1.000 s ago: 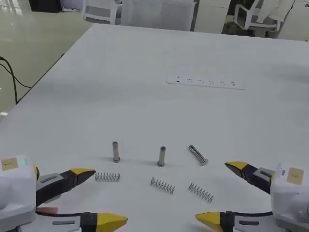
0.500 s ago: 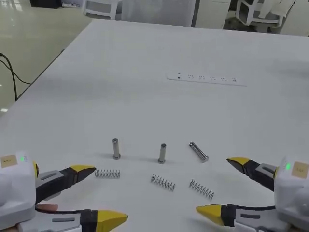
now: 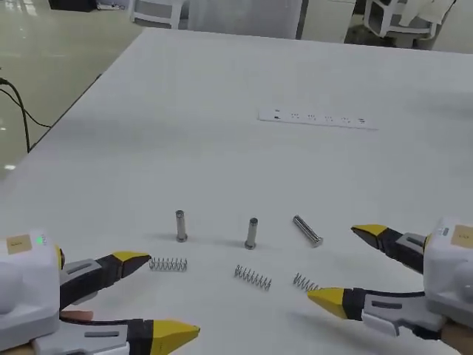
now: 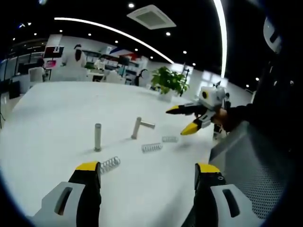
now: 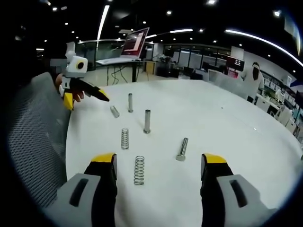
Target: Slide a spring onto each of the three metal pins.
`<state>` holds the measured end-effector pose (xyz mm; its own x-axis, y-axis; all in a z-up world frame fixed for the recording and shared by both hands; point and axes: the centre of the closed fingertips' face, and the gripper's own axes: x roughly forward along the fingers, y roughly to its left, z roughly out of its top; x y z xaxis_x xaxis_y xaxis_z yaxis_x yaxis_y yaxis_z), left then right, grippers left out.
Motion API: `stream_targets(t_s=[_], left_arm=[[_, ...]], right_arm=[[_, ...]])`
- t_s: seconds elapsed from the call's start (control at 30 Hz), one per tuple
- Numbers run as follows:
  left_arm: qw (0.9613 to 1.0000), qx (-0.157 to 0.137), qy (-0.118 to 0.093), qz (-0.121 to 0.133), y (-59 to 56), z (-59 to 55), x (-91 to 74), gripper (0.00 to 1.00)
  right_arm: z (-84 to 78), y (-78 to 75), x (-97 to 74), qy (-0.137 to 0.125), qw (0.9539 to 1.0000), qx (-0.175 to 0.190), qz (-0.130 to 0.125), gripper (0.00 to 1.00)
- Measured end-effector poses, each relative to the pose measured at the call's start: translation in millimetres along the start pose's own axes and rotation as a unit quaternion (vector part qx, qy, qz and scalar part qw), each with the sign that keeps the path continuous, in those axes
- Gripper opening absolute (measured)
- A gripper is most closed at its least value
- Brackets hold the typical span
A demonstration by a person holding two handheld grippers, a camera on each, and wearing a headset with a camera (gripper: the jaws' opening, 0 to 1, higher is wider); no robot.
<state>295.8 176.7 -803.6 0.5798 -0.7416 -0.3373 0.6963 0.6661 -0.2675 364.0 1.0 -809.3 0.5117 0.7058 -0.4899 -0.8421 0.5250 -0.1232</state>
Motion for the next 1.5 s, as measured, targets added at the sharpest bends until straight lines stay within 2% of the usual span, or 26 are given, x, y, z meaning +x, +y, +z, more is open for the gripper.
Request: stream_targets(t_s=[0.17, 0.37, 0.53, 0.77, 0.93, 1.17, 1.37, 1.5], left_arm=[[1.0, -0.001, -0.001, -0.001, -0.1, 0.1, 0.0, 0.78], [1.0, -0.001, -0.001, -0.003, -0.9, 0.2, 0.0, 0.78], [1.0, -0.003, -0.001, -0.005, -1.4, -0.2, 0.3, 0.78], [1.0, -0.002, -0.001, -0.008, -1.6, -0.4, 0.4, 0.77], [0.9999, -0.001, 0.0, -0.01, -2.2, -1.0, 0.7, 0.77], [0.9999, -0.003, -0.002, -0.01, -2.2, -0.5, 0.3, 0.76], [0.9999, -0.002, 0.001, -0.012, -2.9, -1.2, 0.6, 0.76], [0.9999, -0.002, 0.0, -0.011, -2.7, -0.9, 0.5, 0.75]], right_arm=[[7.3, -8.9, 5.4, 0.008, 0.9999, -0.008, -0.005, 0.68], [10.0, -23.5, 14.3, 0.028, 0.9995, 0.006, -0.017, 0.62], [14.6, -31.1, 24.8, 0.049, 0.9985, 0.005, -0.025, 0.55], [21.8, -39.1, 43.2, 0.066, 0.9972, 0.014, -0.032, 0.48], [15.0, -47.7, 55.0, 0.1, 0.9939, 0.01, -0.047, 0.43], [9.8, -52.8, 67.1, 0.123, 0.991, 0.01, -0.051, 0.33], [9.4, -61.9, 76.1, 0.139, 0.9887, 0.025, -0.051, 0.25], [5.5, -59.6, 82.6, 0.151, 0.9871, 0.036, -0.038, 0.2]])
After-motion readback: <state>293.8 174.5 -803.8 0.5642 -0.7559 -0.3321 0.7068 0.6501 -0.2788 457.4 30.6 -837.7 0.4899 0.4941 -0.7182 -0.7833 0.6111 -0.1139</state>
